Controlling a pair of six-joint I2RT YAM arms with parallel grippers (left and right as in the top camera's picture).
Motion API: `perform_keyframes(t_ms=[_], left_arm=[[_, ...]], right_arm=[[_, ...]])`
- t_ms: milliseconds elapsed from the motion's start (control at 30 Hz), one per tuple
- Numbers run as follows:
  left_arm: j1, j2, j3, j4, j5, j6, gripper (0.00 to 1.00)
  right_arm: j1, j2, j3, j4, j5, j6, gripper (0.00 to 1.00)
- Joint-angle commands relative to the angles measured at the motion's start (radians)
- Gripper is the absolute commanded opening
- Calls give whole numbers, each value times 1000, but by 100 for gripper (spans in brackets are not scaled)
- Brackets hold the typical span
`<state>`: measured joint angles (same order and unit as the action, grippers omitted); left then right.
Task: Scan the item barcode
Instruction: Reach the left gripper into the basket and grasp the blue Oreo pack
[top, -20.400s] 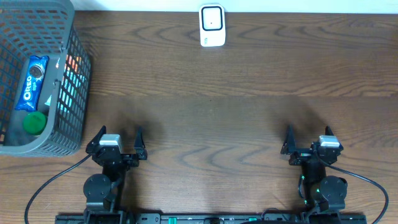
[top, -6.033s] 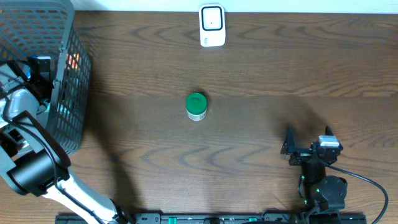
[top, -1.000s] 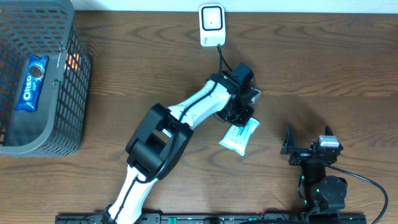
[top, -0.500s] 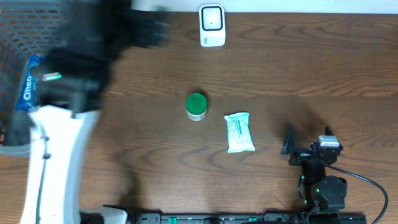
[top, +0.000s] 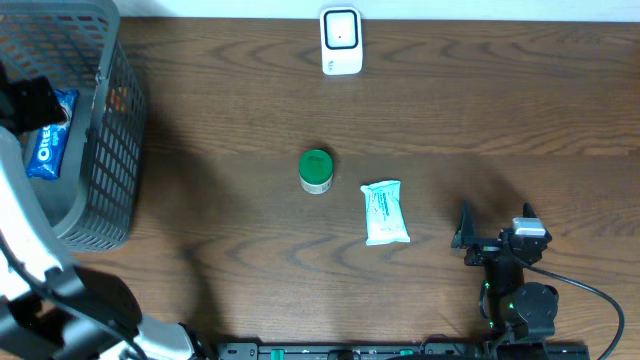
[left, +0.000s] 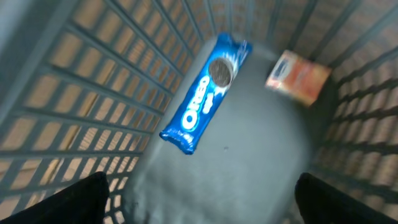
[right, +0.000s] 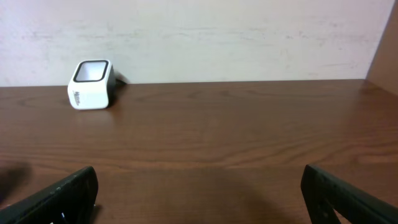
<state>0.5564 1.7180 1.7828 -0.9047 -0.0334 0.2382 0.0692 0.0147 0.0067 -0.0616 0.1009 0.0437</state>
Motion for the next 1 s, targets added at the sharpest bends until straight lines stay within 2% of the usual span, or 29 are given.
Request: perform_keyframes(t_ms=[0, 133, 267, 333, 533, 833, 933, 967], left_arm=[[8, 115, -9, 11, -42, 175, 92], [7, 244, -9, 38, -73, 249, 92], [8, 368, -9, 129, -168, 299, 92], [9, 417, -9, 177, -171, 352, 92], [9, 519, -9, 332, -165, 357, 93], [10, 659, -9, 436, -158, 360, 92], [11, 708, -9, 417, -159, 360, 60], [13, 715, -9, 402, -159, 360, 52]], right_arm=[[-4, -3, -1, -3, -2, -8, 99], [-4, -3, -1, -3, -2, -8, 99], [-4, -3, -1, -3, -2, -8, 99], [-4, -3, -1, -3, -2, -8, 99], [-4, -3, -1, -3, -2, -8, 99], [-4, -3, -1, -3, -2, -8, 99], [-4, -3, -1, -3, -2, -8, 99], [-4, -3, -1, -3, -2, -8, 99]])
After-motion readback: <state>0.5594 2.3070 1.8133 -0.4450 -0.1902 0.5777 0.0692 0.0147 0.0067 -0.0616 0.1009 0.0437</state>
